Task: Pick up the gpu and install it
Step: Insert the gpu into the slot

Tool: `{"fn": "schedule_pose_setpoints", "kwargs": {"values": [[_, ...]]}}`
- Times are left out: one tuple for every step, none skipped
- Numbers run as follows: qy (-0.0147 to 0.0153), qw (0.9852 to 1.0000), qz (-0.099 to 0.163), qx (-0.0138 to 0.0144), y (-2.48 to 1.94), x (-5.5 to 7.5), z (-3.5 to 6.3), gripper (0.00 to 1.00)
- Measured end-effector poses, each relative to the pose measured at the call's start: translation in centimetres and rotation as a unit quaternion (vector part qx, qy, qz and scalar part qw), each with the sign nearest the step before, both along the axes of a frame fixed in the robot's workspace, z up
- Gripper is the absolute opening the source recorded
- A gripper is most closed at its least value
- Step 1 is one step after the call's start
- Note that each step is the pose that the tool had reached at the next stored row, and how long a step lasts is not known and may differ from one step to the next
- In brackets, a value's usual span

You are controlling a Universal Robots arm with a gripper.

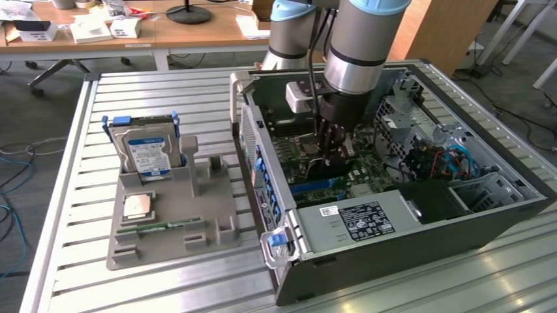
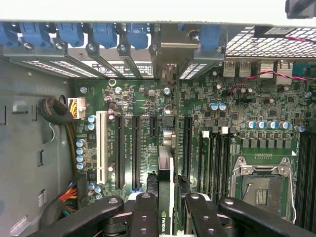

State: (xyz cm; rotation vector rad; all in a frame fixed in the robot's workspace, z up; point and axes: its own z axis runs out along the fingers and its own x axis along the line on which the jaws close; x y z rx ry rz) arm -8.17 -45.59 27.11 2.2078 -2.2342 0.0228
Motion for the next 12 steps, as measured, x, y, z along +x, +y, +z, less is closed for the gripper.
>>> {"fn": "schedule_pose_setpoints", "kwargs": {"values": [[0.0, 1.0, 0.0, 0.0, 0.0, 0.0, -0.02, 0.26], [0.0, 1.0, 0.0, 0.0, 0.0, 0.0, -0.03, 0.26], [0.0, 1.0, 0.0, 0.0, 0.0, 0.0, -0.03, 0.26], [0.0, 1.0, -0.001, 0.0, 0.0, 0.0, -0.04, 0.26], [0.0, 1.0, -0.002, 0.0, 0.0, 0.0, -0.05, 0.26], [0.0, 1.0, -0.002, 0.0, 0.0, 0.0, -0.05, 0.26], [0.0, 1.0, -0.003, 0.0, 0.0, 0.0, -0.05, 0.26], [0.0, 1.0, -0.004, 0.0, 0.0, 0.0, -0.05, 0.26], [0.0, 1.0, -0.004, 0.0, 0.0, 0.0, -0.05, 0.26], [0.0, 1.0, -0.005, 0.0, 0.0, 0.0, -0.06, 0.26], [0.0, 1.0, -0.006, 0.0, 0.0, 0.0, -0.06, 0.26], [0.0, 1.0, -0.006, 0.0, 0.0, 0.0, -0.06, 0.26]]}}
